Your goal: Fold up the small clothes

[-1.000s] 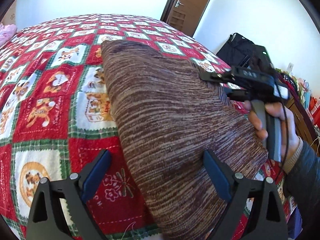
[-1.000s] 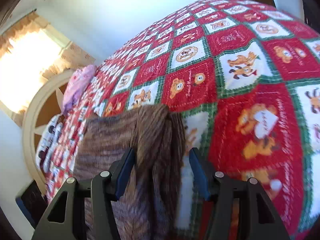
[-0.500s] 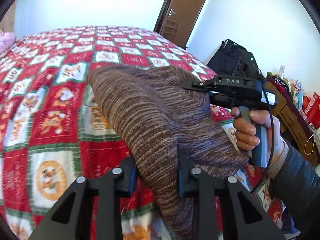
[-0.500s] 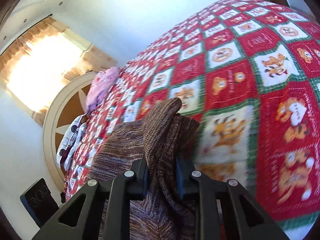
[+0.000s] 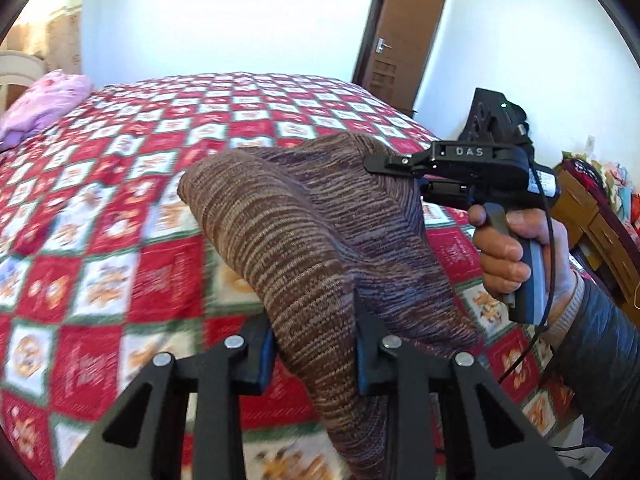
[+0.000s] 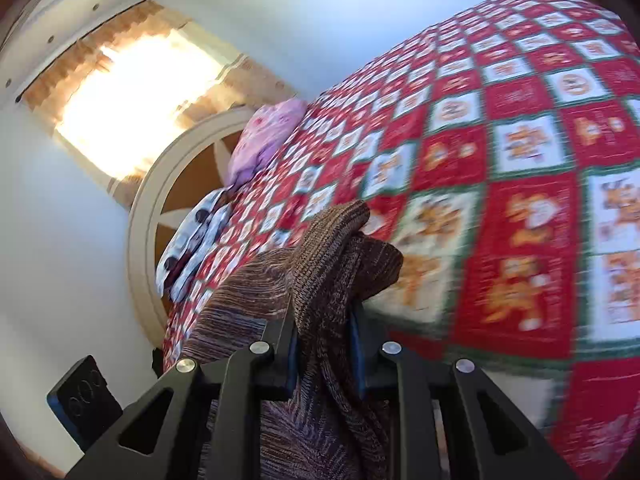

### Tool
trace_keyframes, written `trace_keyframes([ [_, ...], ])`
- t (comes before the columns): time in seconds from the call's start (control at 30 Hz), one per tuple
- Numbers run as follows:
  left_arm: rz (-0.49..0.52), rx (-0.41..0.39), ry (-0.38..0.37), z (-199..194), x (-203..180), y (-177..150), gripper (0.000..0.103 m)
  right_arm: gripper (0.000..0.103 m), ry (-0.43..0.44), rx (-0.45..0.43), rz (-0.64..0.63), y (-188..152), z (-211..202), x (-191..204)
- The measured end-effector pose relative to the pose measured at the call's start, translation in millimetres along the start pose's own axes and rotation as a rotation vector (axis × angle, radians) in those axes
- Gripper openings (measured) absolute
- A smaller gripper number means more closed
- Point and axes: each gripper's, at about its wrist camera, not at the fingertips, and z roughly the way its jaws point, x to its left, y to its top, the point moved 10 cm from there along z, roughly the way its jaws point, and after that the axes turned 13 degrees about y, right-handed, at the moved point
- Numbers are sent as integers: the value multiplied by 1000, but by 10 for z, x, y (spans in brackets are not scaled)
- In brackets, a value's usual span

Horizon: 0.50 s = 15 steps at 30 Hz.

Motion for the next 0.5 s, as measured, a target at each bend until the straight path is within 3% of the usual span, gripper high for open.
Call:
trace_keyframes([
  [0.5, -143, -51, 155, -602, 1130, -414, 32, 21, 133, 160, -71, -409, 1301, 991],
])
